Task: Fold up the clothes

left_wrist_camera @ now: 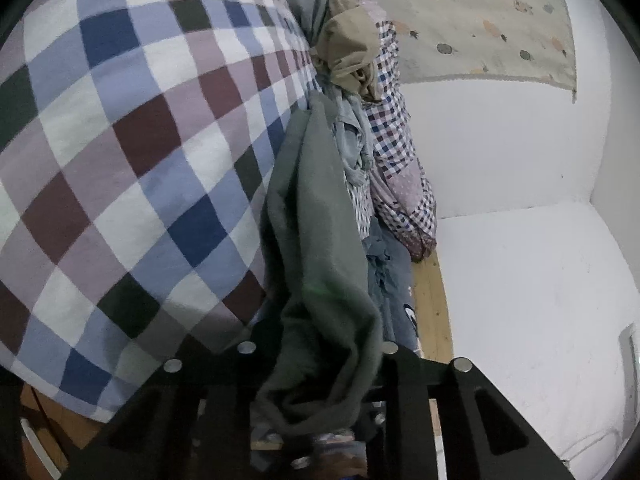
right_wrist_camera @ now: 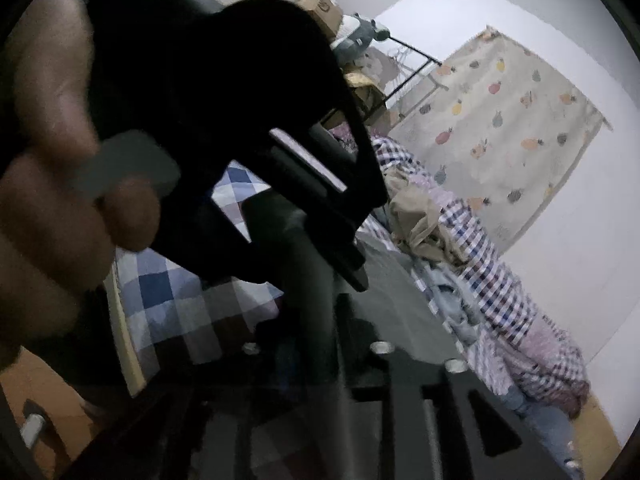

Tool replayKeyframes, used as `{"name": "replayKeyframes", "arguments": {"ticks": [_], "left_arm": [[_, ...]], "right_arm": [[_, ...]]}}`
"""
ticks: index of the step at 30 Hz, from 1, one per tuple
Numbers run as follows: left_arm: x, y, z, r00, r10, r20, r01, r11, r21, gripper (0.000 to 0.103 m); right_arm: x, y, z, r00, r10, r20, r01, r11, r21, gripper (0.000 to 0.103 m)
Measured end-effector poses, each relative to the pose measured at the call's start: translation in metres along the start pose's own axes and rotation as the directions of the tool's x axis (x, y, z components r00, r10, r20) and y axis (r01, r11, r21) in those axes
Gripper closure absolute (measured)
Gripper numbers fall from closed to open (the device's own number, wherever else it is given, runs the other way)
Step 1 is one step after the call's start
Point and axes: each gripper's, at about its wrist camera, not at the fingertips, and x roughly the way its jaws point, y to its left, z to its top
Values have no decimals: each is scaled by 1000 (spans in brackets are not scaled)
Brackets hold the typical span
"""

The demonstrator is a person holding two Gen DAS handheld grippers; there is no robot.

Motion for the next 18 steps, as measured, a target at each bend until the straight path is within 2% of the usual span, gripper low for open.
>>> {"name": "replayKeyframes", "arguments": {"ticks": [1, 2, 4, 10, 14, 18], "left_arm": [[-2, 2, -1, 1000, -18, -3, 18, 1000, -17, 81], [-5, 2, -2, 1000, -26, -1, 26, 999, -20, 82], [-7, -3, -3, 999, -32, -1, 32, 999, -6, 83], [-6, -20, -1, 998, -63, 9, 63, 998, 21, 86], [6, -36, 7, 997, -75, 26, 74, 996, 45, 88], [12, -45, 15, 995, -95, 39, 93, 994, 51, 89]], "right_arm": [[1, 0, -3, 1000, -14, -3, 14, 1000, -8, 48], [2, -1, -7, 1000, -28, -6, 28, 999, -17, 47], [3, -1, -13, 998, -56, -12, 56, 998, -33, 47], [4, -29, -44, 985, -138, -104, 138, 990, -14, 47], [2, -57, -73, 963, -201, -180, 206, 978, 9, 47], [-12, -84, -105, 930, -255, -264, 270, 963, 21, 47]]}}
